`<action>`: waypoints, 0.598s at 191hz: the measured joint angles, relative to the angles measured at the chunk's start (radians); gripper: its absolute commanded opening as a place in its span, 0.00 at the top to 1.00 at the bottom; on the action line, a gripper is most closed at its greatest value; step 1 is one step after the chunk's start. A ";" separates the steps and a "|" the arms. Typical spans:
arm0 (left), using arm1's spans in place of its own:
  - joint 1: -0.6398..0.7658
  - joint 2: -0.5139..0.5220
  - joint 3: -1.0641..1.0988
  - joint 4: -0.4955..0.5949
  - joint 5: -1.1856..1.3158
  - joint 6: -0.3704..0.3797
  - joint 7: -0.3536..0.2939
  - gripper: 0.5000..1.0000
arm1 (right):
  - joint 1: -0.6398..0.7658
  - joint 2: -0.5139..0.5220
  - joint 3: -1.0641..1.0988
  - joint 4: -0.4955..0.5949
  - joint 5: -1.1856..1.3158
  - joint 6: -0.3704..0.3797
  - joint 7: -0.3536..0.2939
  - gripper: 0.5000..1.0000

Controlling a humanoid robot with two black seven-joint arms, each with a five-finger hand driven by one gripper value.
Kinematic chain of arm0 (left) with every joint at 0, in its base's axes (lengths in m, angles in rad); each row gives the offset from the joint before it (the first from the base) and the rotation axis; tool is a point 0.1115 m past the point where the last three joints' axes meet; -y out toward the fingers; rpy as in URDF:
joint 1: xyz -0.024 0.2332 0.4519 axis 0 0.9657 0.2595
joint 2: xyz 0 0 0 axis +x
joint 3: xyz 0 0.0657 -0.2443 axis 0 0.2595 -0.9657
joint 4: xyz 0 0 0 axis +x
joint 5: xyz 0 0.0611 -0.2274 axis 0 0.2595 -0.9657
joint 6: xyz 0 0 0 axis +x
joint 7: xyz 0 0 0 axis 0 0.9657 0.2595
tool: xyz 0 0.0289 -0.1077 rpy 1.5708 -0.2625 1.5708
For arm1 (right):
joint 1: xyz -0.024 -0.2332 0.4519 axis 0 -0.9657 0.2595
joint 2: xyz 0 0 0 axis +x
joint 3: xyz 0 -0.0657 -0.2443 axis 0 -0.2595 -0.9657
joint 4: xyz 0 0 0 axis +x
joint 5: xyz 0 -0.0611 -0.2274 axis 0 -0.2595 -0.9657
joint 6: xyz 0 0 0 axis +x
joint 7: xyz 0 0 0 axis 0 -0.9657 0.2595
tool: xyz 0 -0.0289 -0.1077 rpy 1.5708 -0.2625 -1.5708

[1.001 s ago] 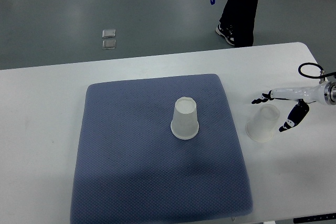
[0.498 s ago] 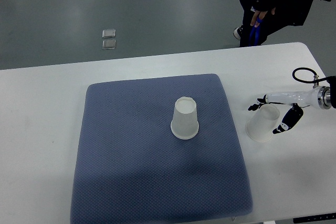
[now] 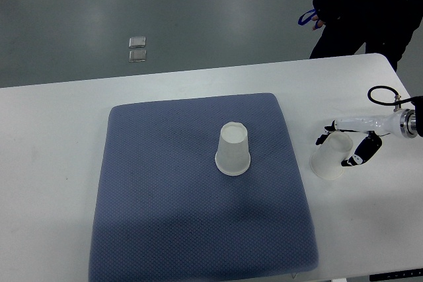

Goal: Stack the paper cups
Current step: 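Lower the right hand and close its fingers around the loose white cup, then lift the cup with the right hand and lower it onto the cushion cup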

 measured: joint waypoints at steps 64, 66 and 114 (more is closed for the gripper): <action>0.000 0.000 0.000 0.000 -0.001 0.000 0.000 0.00 | 0.004 -0.001 0.000 0.004 -0.001 0.002 0.005 0.72; 0.000 0.000 0.000 0.000 -0.001 0.000 0.000 0.00 | 0.005 -0.001 0.000 0.004 -0.001 0.002 0.005 0.72; 0.000 0.000 0.000 0.000 -0.001 0.000 0.000 0.00 | 0.052 -0.007 0.020 0.004 0.009 0.023 0.036 0.72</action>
